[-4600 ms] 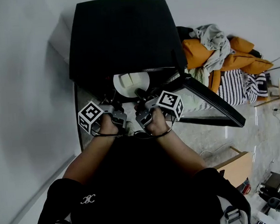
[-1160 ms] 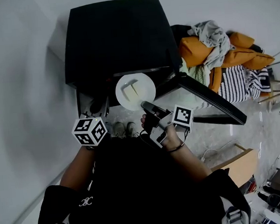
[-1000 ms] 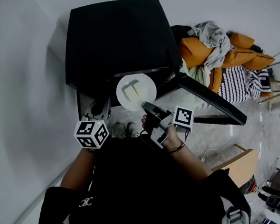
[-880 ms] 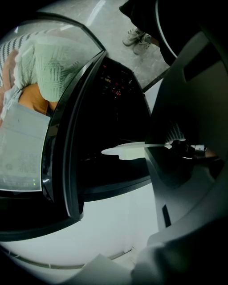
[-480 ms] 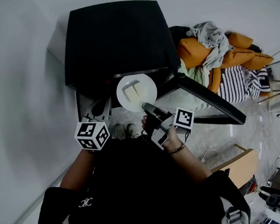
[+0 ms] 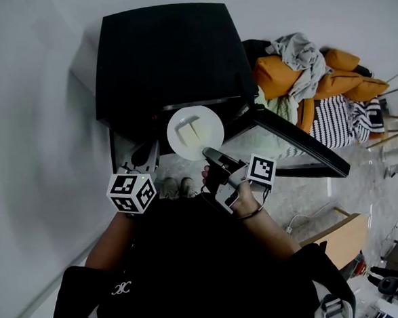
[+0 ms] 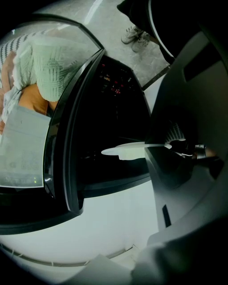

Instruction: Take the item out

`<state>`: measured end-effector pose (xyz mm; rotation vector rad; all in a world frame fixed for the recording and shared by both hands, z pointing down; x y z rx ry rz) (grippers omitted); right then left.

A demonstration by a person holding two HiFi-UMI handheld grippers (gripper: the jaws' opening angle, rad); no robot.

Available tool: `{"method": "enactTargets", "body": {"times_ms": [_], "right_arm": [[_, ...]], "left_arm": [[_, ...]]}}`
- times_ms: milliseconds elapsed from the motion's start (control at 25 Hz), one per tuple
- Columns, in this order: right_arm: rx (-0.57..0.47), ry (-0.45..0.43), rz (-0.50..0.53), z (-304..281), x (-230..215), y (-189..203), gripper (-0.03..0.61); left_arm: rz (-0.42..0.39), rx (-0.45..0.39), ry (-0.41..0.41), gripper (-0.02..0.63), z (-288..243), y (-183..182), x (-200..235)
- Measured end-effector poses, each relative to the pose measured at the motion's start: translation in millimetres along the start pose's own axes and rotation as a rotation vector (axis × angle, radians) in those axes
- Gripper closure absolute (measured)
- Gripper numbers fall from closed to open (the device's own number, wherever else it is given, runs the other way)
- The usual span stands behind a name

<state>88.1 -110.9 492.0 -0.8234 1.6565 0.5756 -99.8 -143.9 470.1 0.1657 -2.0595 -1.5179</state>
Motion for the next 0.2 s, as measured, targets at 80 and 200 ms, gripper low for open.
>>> {"method": "enactTargets", "body": {"times_ms": [80, 200], "right_arm": [[-0.003, 0.004, -0.006, 1.0, -0.2, -0.1, 0.558], [-0.010, 0.009, -0.007, 3.1, -0.2, -0.9, 0.558]], "left_arm": [[0.006, -0.002, -0.005, 0.606, 1.0, -1.7, 1.0], [0.005, -0.005, -0.012, 0.606, 3.2, -4.5, 1.7]]}}
Point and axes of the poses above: the fingertips, and each gripper's own axes: z backward along the fingers, x to its left, y out of its underside, the point moved 4 cm from there along z, backward along the fingers, and after that the axes turned 7 degrees about -x, right-handed, at the moved point
